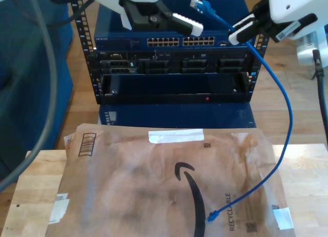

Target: Grab the cable and plug it in

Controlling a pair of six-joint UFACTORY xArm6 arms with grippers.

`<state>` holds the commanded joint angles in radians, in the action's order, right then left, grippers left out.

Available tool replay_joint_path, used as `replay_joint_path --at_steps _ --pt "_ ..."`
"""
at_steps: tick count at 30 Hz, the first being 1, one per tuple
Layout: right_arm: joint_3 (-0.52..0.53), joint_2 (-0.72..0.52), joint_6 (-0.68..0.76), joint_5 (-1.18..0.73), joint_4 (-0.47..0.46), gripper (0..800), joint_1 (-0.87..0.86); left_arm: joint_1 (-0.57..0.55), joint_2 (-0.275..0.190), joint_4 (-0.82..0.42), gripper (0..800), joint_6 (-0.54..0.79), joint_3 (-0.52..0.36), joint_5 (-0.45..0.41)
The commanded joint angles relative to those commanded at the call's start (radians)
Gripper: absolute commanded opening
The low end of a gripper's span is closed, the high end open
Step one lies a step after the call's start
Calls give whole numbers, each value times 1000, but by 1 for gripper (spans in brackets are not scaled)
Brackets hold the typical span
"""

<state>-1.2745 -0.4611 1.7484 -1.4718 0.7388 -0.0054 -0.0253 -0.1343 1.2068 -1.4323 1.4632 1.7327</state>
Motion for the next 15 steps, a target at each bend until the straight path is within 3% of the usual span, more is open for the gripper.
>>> replay_joint_path --at_steps 3,9,12,15 --pt "0 0 0 -2 0 2 0 0 0 2 678 0 -6 3" --pt "0 0 0 -3 0 2 0 2 0 8 425 9 -25 -3" --pt "0 0 0 -5 0 2 0 2 0 9 364 20 -25 -3" --pt "0 0 0 -5 0 2 0 3 0 17 363 23 -23 -3"
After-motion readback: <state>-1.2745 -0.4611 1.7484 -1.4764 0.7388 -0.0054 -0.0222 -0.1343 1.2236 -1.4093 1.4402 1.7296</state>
